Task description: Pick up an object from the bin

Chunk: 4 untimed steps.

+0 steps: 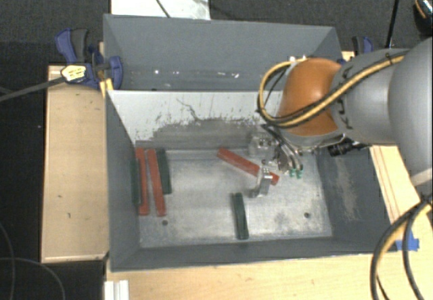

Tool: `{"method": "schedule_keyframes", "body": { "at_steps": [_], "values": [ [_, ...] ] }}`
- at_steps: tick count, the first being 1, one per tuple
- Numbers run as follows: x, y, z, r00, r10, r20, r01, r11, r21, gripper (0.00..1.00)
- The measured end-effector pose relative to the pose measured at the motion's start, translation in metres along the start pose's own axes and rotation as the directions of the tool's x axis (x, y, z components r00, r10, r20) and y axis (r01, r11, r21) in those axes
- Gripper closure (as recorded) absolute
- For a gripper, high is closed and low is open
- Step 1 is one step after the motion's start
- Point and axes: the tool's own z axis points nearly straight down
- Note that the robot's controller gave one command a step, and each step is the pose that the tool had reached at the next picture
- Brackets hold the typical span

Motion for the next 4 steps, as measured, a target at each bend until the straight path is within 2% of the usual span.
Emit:
{"method": "schedule_keyframes", "body": {
  "at_steps": [4],
  "values": [
    [-0.0034,0.001,-0.0029,1.0,0.005,0.005,-0.005,1.0,-0.002,0.0]
  ]
}}
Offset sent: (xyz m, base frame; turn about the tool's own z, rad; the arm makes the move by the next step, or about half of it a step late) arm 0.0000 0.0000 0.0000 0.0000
